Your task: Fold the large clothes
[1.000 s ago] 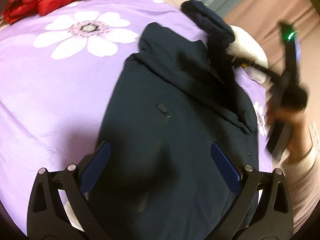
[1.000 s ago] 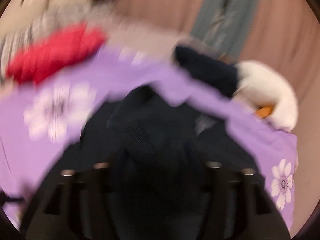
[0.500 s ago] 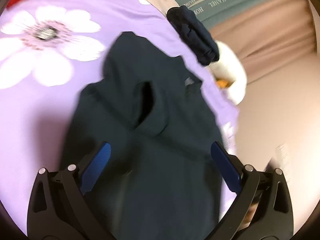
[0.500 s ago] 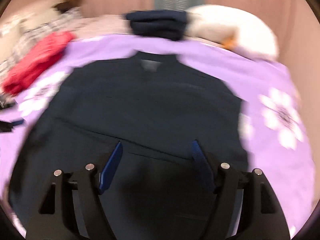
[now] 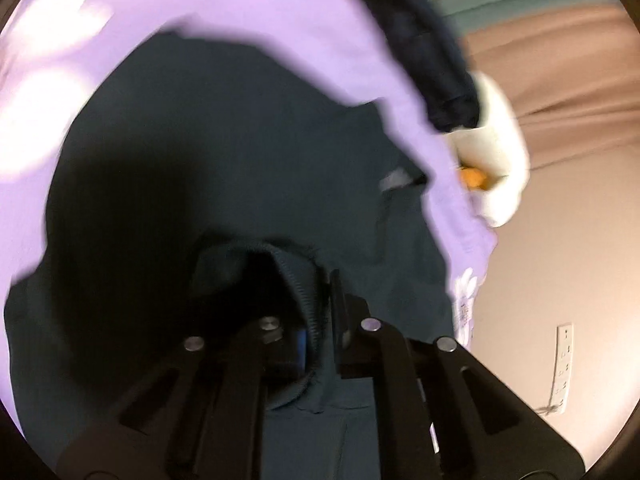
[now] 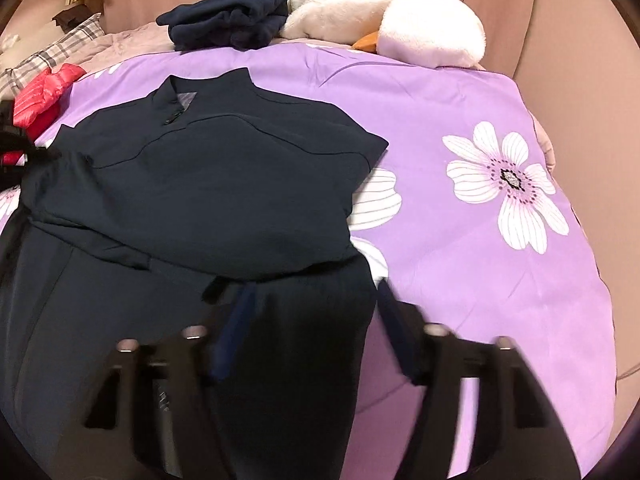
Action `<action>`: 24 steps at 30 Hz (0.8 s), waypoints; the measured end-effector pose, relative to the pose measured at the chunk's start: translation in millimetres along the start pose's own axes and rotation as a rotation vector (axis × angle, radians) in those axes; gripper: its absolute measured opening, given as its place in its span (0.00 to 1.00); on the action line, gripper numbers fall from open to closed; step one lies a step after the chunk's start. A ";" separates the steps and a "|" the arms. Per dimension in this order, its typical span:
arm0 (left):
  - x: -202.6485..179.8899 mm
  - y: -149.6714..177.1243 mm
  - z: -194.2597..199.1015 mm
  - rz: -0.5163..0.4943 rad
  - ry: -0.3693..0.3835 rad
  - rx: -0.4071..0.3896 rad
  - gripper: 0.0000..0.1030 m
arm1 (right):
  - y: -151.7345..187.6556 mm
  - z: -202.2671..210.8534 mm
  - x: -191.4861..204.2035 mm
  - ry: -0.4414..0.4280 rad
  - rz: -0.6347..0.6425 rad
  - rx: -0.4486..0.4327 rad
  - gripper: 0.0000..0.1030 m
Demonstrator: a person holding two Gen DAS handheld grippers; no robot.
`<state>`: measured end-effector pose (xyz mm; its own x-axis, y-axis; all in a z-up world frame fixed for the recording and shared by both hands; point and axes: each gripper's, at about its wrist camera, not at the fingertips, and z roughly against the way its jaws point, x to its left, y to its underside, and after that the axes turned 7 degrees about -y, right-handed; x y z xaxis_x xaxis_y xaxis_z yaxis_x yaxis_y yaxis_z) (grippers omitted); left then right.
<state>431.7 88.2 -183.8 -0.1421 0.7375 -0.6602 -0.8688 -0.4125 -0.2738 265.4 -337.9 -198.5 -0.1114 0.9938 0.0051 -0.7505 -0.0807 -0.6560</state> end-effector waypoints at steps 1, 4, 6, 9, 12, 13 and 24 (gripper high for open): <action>-12.7 -3.9 6.5 -0.035 0.033 -0.030 0.07 | -1.6 -6.3 -2.4 0.009 -0.002 0.006 0.41; -41.8 -8.4 26.7 -0.154 0.101 -0.099 0.07 | -3.2 -14.5 -4.1 0.025 0.012 0.009 0.27; -37.5 -4.2 27.4 -0.189 0.072 -0.078 0.07 | -3.1 -18.6 -4.0 0.052 0.040 0.007 0.10; -7.2 9.6 14.7 -0.199 -0.019 -0.003 0.07 | 5.1 -27.7 -9.1 0.077 0.050 0.043 0.00; 37.9 26.7 4.0 -0.162 -0.085 0.083 0.14 | 17.7 -29.1 -15.5 0.068 0.035 0.058 0.00; 50.7 32.8 4.8 -0.142 -0.092 0.101 0.26 | 20.5 -25.8 -18.2 0.052 0.022 0.056 0.00; 27.2 35.1 77.1 -0.275 -0.165 -0.072 0.66 | -26.0 11.2 -13.0 -0.134 -0.071 -0.067 0.31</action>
<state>360.8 135.0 -157.4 0.0131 0.9007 -0.4343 -0.8505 -0.2183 -0.4786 279.0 -349.5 -173.0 -0.1483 0.9774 0.1509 -0.7149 -0.0005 -0.6992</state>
